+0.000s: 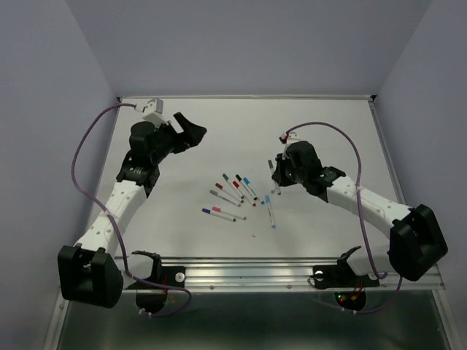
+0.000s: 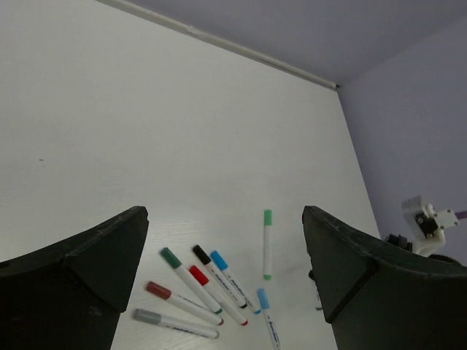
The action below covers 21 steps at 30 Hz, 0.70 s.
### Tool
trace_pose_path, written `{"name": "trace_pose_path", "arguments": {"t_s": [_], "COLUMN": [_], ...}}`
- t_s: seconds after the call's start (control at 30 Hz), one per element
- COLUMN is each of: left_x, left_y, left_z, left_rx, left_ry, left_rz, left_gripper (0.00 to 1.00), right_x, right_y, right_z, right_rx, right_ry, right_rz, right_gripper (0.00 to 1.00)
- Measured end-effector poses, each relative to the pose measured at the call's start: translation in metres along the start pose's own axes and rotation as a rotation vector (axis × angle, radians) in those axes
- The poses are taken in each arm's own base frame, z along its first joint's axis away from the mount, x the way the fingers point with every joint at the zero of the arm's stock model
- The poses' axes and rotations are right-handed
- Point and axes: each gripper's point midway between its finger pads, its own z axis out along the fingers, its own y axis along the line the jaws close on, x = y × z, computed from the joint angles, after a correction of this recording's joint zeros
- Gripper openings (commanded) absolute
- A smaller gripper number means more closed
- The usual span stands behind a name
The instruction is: Open the pen caps
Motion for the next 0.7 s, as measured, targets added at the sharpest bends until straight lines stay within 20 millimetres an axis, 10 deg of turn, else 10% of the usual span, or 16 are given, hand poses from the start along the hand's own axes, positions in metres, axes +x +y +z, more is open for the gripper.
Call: {"name": "trace_pose_path", "arguments": {"t_s": [0.3, 0.7], "left_x": [0.093, 0.126], "left_y": [-0.099, -0.117], "left_z": [0.010, 0.018], "left_rx": [0.384, 0.451], "left_ry": [0.278, 0.372], "left_rz": [0.024, -0.034], "left_gripper": [0.97, 0.87], "right_x": [-0.045, -0.076], "right_y": [0.070, 0.105], "right_z": [-0.033, -0.050], "right_rx": [-0.388, -0.578], "right_ry": [-0.154, -0.273], "right_rz": [-0.038, -0.041], "right_gripper": [0.01, 0.01]}}
